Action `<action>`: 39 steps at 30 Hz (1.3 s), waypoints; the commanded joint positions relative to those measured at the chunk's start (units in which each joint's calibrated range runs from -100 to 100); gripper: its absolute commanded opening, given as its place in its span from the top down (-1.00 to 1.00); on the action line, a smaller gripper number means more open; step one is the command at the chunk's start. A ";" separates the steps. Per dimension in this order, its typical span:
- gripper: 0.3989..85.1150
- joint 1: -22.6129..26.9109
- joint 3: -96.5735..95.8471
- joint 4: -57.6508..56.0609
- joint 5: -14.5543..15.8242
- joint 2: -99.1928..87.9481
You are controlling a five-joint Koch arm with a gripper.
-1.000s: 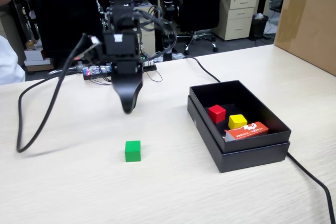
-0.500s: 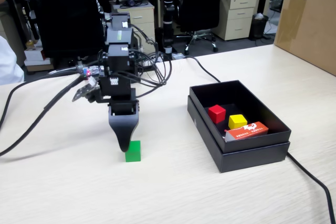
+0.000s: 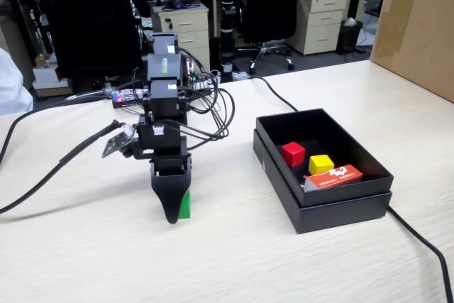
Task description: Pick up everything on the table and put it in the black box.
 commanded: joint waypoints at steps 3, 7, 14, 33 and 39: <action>0.61 0.10 3.26 0.51 0.68 -0.54; 0.99 0.20 2.00 0.51 1.17 -2.15; 0.99 4.25 -10.61 0.51 1.66 -29.00; 0.99 19.39 12.97 0.16 6.50 -10.76; 0.98 18.75 18.40 0.16 7.28 -1.46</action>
